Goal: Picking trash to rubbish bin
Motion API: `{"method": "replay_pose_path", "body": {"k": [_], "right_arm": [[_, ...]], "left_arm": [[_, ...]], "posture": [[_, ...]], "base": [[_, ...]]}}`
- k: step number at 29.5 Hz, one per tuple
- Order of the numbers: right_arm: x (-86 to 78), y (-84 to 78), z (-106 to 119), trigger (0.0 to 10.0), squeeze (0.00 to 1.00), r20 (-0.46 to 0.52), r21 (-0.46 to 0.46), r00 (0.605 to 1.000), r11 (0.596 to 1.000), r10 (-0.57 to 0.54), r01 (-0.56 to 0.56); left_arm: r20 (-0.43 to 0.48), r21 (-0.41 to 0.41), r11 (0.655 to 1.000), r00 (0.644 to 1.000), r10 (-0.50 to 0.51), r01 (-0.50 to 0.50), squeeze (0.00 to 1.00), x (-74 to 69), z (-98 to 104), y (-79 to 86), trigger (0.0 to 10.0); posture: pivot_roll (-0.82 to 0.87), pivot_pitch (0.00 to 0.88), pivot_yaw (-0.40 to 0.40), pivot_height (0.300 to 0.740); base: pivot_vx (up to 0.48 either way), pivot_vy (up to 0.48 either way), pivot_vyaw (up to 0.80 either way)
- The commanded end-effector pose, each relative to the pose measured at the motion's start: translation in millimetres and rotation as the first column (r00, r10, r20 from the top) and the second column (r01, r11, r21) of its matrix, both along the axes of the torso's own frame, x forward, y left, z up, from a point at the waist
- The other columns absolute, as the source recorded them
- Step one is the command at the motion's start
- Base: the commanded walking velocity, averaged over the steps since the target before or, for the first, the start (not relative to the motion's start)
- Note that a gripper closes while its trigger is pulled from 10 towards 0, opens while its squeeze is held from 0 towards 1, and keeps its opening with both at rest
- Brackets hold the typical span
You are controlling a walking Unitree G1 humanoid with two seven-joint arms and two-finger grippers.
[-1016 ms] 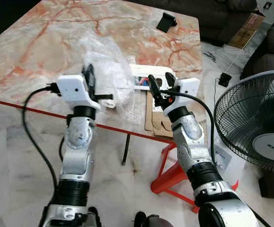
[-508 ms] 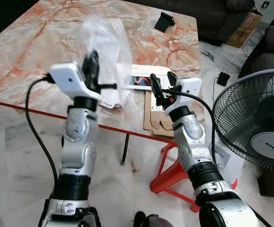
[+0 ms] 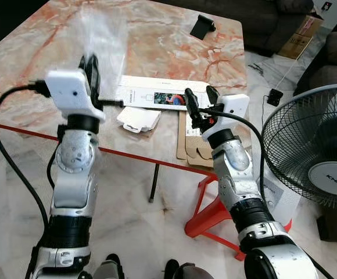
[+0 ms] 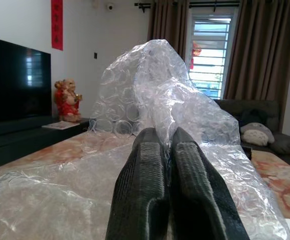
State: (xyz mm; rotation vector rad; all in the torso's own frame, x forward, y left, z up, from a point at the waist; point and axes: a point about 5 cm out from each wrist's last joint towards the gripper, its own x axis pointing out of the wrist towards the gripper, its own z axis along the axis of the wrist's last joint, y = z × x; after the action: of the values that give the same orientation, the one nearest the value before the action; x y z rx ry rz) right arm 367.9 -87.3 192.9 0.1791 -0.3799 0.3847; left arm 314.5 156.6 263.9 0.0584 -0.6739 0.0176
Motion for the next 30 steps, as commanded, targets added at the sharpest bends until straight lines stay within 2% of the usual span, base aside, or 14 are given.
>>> {"method": "replay_pose_path", "body": {"k": [1, 3, 5, 11, 22, 30], "right_arm": [[-1.6, -1.6, 2, 10.0, 0.00, 0.017, 0.012, 1.000, 1.000, -0.005, 0.005], [-2.3, 0.2, 0, 10.0, 0.00, 0.010, 0.011, 1.000, 1.000, 0.001, -0.001], [-2.3, 0.3, 0, 10.0, 0.00, 0.010, 0.011, 1.000, 1.000, 0.002, -0.002], [-2.9, 1.4, -6, 10.0, 0.00, -0.012, 0.005, 1.000, 1.000, 0.005, -0.005], [-2.9, 2.2, -6, 10.0, 0.00, -0.013, 0.005, 1.000, 1.000, 0.009, -0.009], [-3.1, 2.8, -7, 10.0, 0.00, -0.014, 0.004, 1.000, 1.000, 0.013, -0.013]], "left_arm": [[-0.073, 0.014, 1.000, 0.997, 0.013, -0.012, 0.00, 1.2, -20, -4.8, 10.0], [-0.138, -0.004, 0.999, 0.990, 0.035, -0.036, 0.00, 2.6, -37, -4.0, 10.0], [-0.148, -0.001, 0.999, 0.988, 0.043, -0.044, 0.00, 3.0, -39, -3.7, 10.0], [-0.227, 0.009, 0.998, 0.972, 0.068, -0.067, 0.00, 4.8, -62, -3.7, 10.0], [-0.158, -0.013, 0.997, 0.985, 0.074, -0.077, 0.00, 3.8, -47, -2.8, 10.0], [-0.156, -0.019, 0.997, 0.985, 0.070, -0.074, 0.00, 4.8, -46, -3.2, 10.0]], "posture": [[0.09, 0.202, -0.156, 0.740], [0.08, 0.200, -0.156, 0.740], [0.08, 0.201, -0.156, 0.740], [0.08, 0.198, -0.155, 0.740], [0.09, 0.197, -0.155, 0.740], [0.09, 0.198, -0.155, 0.740]], "base": [[0.000, 0.000, 0.00], [0.000, 0.000, 0.00], [0.000, 0.000, 0.00], [0.000, 0.000, 0.00], [0.000, 0.000, 0.00], [-0.106, 0.000, 0.00]]}}
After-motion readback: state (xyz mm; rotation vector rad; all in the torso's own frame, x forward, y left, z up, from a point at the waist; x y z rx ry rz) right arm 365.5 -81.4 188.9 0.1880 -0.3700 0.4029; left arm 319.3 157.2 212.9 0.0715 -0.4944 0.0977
